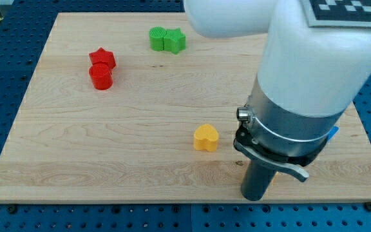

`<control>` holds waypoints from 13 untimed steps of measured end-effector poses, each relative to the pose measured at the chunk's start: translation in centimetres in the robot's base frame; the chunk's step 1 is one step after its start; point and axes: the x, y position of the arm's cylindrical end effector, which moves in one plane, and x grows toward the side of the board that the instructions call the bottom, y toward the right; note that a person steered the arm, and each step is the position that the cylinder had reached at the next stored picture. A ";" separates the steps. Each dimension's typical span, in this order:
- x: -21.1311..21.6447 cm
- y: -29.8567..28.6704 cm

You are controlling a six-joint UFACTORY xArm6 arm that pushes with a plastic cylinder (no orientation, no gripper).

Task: Drag the hexagon into the right side of the heart

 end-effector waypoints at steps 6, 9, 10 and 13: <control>-3.5 5.0; -4.2 4.1; -4.5 2.4; -6.1 -2.5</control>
